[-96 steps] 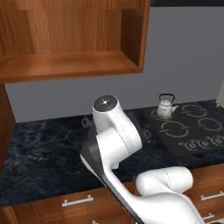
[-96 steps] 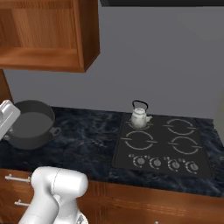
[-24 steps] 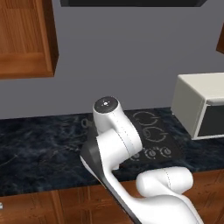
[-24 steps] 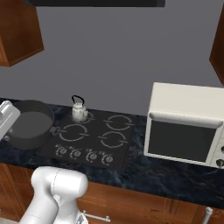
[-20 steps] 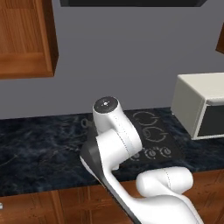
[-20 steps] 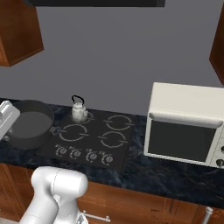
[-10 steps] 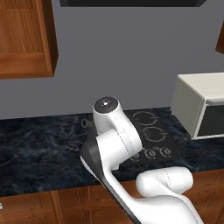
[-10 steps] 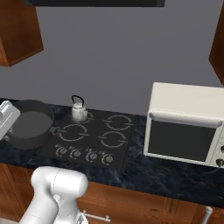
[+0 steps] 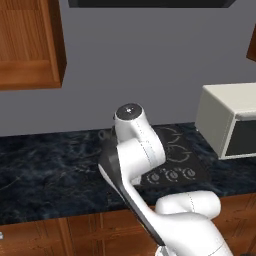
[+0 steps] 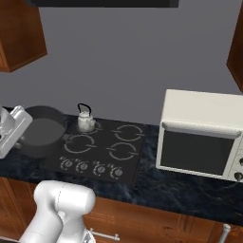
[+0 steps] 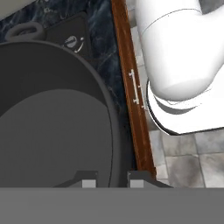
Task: Pick the kettle from the cabinet and place it on a stove burner. Then pick the pot from the counter and place it on another stove burner. Finally, turn both burners on.
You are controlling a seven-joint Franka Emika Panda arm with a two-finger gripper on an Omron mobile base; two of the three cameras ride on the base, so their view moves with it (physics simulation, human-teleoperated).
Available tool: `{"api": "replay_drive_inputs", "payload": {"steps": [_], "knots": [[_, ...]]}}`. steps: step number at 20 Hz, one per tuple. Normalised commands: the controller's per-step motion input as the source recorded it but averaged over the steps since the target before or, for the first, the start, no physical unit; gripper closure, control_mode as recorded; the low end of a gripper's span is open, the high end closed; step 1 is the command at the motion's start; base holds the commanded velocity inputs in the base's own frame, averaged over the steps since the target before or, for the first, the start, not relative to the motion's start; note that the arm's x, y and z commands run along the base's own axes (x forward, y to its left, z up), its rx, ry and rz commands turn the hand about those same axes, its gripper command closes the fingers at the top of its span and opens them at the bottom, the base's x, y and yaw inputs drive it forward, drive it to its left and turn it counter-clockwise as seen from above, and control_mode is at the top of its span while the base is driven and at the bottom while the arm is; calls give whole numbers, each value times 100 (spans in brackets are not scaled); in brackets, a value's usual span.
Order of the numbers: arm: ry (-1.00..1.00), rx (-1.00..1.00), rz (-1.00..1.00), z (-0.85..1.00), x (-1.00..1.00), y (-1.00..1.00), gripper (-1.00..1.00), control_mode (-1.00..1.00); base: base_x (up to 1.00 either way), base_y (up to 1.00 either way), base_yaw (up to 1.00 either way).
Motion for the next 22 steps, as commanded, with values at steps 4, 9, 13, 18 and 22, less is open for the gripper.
{"api": "replay_drive_inputs", "payload": {"steps": [4,9,13,18,22], "knots": [[2,4,5,4,29,-36,100,-100,0,0,0],[2,2,6,2,17,-44,100,-100,0,0,0],[1,0,5,0,12,-57,100,-100,0,0,0],[1,0,4,0,19,-61,100,-100,0,0,0],[0,0,4,0,29,-60,100,-100,0,0,0]]}}
